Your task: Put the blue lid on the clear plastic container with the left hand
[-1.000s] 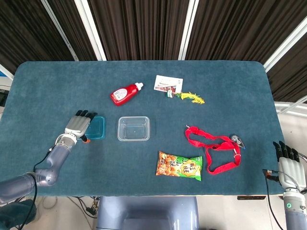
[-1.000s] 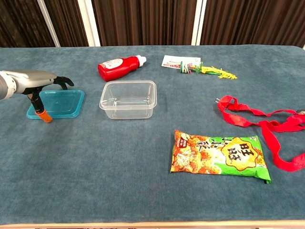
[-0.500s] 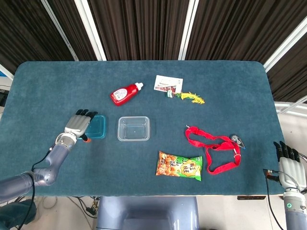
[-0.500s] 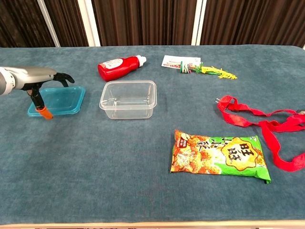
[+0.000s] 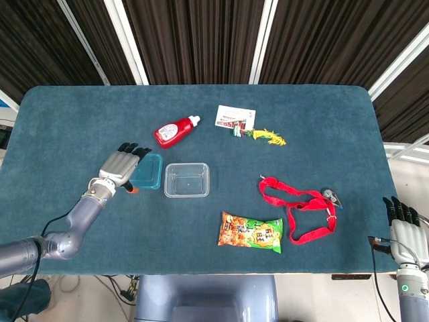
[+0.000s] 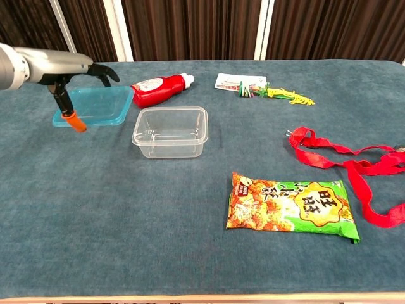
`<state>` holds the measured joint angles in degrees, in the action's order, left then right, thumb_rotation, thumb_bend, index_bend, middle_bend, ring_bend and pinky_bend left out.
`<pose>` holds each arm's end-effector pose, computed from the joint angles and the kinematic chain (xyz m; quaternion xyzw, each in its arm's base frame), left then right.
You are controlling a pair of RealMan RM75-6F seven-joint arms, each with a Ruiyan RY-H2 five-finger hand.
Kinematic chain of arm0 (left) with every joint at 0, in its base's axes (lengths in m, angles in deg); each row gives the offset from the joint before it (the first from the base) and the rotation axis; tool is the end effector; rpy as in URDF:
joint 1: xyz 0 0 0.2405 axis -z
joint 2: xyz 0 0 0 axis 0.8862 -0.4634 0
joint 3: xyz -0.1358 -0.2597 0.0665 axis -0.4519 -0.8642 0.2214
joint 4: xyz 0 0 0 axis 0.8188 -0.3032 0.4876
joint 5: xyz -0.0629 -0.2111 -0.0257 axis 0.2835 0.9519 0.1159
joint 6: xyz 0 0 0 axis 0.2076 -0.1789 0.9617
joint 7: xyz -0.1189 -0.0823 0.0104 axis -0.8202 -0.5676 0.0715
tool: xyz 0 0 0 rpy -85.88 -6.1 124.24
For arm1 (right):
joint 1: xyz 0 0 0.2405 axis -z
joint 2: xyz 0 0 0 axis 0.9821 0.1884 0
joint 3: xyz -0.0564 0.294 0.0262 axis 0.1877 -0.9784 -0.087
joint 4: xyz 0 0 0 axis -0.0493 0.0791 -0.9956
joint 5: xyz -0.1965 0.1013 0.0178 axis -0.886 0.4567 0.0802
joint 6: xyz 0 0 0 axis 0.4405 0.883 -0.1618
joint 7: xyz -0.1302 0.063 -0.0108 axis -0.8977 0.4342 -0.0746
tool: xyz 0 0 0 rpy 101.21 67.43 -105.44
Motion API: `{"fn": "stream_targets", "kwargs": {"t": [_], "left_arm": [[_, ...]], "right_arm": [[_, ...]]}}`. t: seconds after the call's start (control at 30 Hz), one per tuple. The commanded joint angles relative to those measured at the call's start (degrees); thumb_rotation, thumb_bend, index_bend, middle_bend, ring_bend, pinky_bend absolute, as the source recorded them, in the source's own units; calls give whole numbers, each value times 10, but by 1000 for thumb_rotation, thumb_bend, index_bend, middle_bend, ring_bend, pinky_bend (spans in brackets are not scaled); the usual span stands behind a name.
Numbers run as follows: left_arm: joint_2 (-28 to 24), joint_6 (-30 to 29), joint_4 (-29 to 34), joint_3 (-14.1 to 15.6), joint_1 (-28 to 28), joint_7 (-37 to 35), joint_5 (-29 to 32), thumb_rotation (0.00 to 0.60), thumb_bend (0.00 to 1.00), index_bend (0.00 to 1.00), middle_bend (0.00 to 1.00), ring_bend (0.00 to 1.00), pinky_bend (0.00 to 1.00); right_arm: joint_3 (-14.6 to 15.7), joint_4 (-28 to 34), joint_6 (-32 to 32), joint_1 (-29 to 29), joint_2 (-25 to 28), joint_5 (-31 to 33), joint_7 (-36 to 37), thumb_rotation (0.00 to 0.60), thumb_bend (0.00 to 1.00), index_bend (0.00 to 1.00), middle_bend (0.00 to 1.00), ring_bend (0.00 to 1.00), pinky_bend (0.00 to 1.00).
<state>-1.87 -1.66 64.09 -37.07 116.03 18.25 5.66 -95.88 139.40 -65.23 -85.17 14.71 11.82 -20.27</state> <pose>-0.1913 0.4321 0.0362 -0.7663 -0.3989 -0.2332 0.4465 -0.4071 -0.2054 0.1393 0.5206 -0.4741 0.2818 0.6518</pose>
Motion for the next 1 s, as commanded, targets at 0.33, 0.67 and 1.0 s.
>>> {"fn": "stream_targets", "kwargs": {"t": [0.33,0.67,1.0], "left_arm": [[23,-23,42,-17,134,95,218,600,180,98,378,0,35],[54,-49,46,-25,203,122,346,600,180,108,378,0,35],[95,-59,13,-13,230,144,361,600,180,118,376,0,31]], "right_arm": [[-3,0,-3,1,3,0,6,600,269,36,1,0,0],[-4,-1,-4,3,5,2,11,600,269,36,1,0,0],[-6,-3,-2,2,4,6,11,600,269,36,1,0,0]]}}
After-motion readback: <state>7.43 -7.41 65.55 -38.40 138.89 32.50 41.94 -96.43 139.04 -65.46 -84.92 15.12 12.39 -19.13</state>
